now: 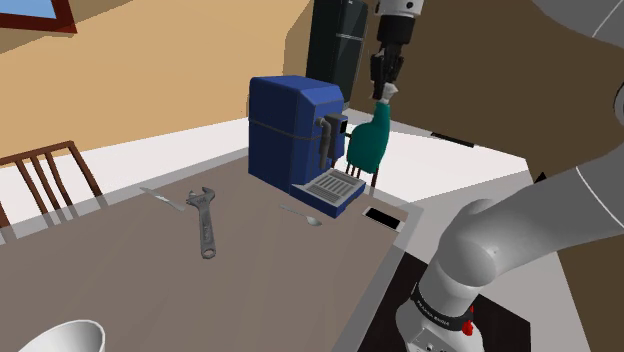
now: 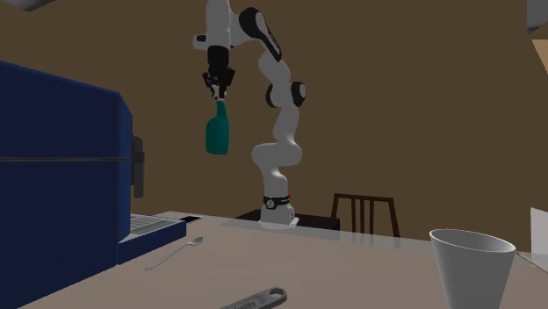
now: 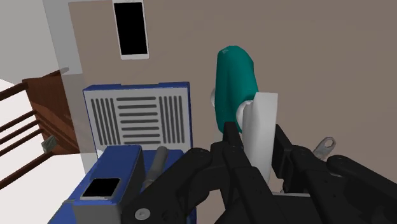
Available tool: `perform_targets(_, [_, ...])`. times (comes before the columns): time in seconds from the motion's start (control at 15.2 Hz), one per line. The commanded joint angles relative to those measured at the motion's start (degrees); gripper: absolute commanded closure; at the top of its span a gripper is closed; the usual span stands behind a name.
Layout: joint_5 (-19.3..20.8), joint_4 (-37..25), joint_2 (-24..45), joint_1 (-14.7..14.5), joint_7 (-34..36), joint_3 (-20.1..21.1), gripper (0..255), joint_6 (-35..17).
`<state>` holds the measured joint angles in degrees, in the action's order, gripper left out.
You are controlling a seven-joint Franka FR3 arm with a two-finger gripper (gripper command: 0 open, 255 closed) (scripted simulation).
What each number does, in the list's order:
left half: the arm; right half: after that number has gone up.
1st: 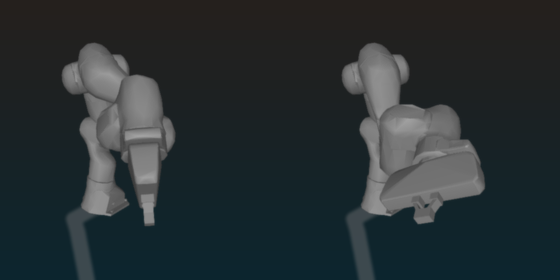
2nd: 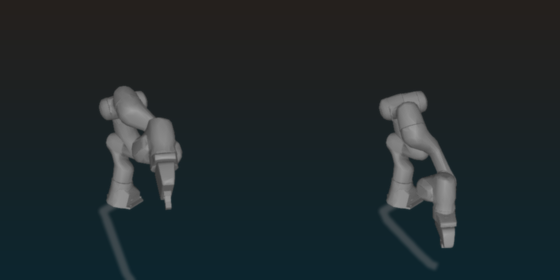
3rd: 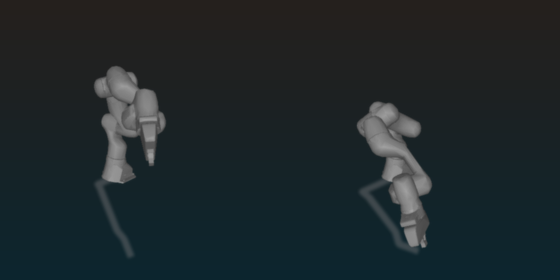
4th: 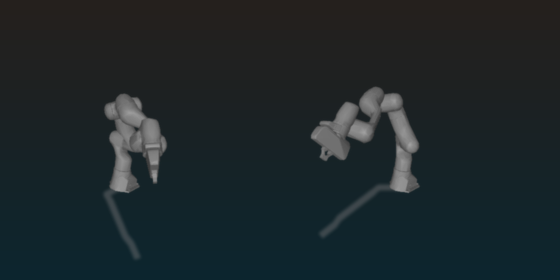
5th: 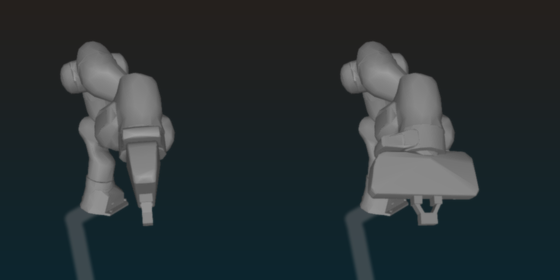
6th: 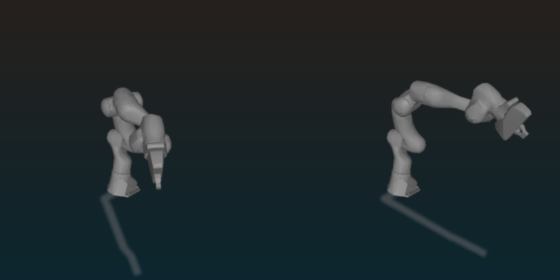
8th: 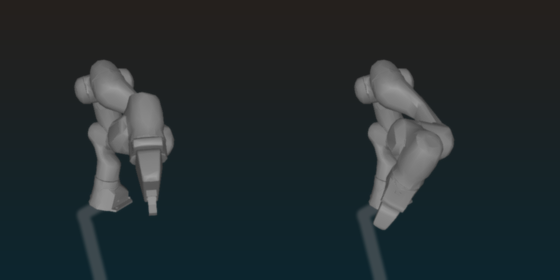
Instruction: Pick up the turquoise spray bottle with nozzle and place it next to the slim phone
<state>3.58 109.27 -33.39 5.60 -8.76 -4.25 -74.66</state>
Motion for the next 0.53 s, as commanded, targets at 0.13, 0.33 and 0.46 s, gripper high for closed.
perform_targets(0.13, [2.49,-3.78,-0.19,1.02,-5.32,-3.92,255,3.62])
perform_targets(0.33, [3.58,-4.18,-0.60,1.43,-7.51,-5.59,255,4.22])
perform_targets(0.46, [3.68,-1.78,-1.54,1.49,-7.36,-5.62,255,2.76])
